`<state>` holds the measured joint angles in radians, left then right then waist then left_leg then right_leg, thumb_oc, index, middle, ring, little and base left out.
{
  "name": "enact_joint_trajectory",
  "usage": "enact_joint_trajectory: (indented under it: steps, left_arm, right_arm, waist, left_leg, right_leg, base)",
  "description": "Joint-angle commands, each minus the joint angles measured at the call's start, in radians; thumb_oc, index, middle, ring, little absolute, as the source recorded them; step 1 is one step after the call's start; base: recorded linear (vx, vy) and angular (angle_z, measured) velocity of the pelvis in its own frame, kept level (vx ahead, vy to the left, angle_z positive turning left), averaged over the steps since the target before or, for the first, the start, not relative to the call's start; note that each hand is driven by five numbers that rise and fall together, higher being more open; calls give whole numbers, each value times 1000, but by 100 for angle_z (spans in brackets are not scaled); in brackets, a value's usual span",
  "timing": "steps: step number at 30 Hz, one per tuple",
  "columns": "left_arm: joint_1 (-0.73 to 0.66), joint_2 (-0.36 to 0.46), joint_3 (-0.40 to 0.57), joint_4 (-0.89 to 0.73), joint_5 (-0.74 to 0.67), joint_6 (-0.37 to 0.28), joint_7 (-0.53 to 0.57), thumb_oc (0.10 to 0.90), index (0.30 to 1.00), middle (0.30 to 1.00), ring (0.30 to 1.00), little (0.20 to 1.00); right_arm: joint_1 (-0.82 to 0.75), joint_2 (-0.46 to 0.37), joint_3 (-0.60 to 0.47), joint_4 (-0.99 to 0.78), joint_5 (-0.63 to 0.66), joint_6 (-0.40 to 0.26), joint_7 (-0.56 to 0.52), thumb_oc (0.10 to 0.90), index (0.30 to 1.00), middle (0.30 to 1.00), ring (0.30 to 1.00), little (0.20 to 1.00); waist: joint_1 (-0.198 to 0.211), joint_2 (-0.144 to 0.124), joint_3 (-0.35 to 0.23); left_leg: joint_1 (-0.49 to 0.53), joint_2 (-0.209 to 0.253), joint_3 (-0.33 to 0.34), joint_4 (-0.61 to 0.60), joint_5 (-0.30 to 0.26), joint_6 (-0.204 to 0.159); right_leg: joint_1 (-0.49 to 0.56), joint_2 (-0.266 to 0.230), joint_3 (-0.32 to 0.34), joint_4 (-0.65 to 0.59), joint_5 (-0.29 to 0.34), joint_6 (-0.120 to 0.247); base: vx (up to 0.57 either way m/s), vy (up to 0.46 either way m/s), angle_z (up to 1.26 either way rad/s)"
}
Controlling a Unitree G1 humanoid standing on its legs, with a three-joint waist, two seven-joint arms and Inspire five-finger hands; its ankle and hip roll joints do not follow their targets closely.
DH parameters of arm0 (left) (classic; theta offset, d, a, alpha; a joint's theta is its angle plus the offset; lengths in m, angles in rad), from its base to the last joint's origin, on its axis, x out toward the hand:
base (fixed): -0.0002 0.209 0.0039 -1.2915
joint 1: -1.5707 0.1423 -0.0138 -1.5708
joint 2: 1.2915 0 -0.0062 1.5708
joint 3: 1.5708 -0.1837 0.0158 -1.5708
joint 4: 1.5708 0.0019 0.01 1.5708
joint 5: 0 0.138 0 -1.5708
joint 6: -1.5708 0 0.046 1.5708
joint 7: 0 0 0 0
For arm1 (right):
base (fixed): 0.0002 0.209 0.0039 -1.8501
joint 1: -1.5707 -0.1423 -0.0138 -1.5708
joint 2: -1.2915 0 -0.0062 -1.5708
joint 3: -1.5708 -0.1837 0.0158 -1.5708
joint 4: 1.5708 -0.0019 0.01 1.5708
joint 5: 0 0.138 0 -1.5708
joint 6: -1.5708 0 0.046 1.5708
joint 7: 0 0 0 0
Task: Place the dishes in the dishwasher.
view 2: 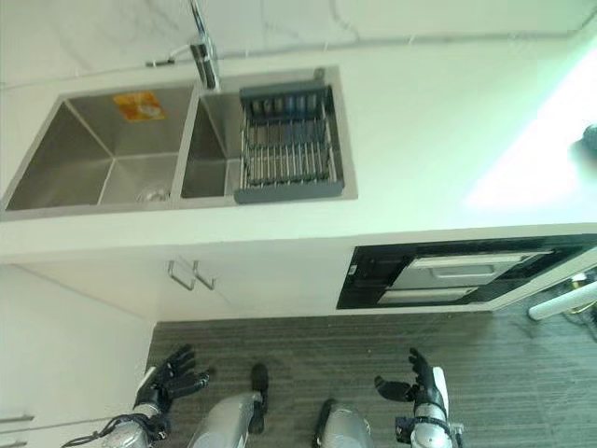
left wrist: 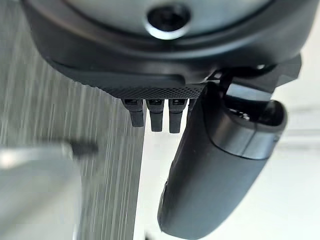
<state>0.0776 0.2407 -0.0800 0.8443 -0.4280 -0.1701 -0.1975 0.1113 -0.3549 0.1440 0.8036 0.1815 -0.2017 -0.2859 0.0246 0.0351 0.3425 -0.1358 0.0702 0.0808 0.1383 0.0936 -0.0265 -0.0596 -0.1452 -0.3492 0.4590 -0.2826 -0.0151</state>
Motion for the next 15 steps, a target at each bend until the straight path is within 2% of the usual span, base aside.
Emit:
enact_joint_trajectory:
  steps: [1,5,8,12,15]
  left_arm:
    - [33,-8,-9,3,-46,34,-78,800,900,900,900,900]
    - [-17,-31,-42,138,-40,90,-73,800,900,900,900,900]
    - [-45,-47,-53,248,8,104,-50,800,900,900,900,900]
    - [-66,-57,-68,331,29,129,-43,800,900,900,900,900]
    - [-65,-55,-55,350,-45,170,-66,800,900,900,900,900]
  right_arm:
    - [-63,-42,9,-2,97,-27,43,800,900,900,900,900]
    - [-82,22,-5,165,291,55,165,800,900,900,900,900]
    - [-91,64,-62,322,420,54,210,800,900,900,900,900]
    - [-93,79,-105,389,380,54,265,800,900,900,900,900]
    - [-88,82,-120,408,364,48,278,800,900,900,900,900]
  waist:
    - [-12,22,-11]
    - [-31,17,-43]
    - [-47,24,-64]
    - [-69,26,-88]
    - [-81,26,-104]
  left_leg:
    - [-9,-7,0,162,-290,-6]
    - [17,-9,21,162,-312,3]
    - [24,-3,35,162,-309,13]
    - [44,-6,58,162,-328,22]
    - [52,-7,74,162,-345,31]
  right_leg:
    - [119,79,65,-159,-35,-1]
    - [109,77,76,-159,-32,11]
    - [89,77,76,-159,-9,14]
    - [77,69,92,-159,-3,26]
    - [66,64,103,-159,-2,34]
  base:
    - [-20,38,-7]
    - [-47,50,-8]
    - [-63,66,-30]
    - [-8,85,-26]
    - [-27,63,-27]
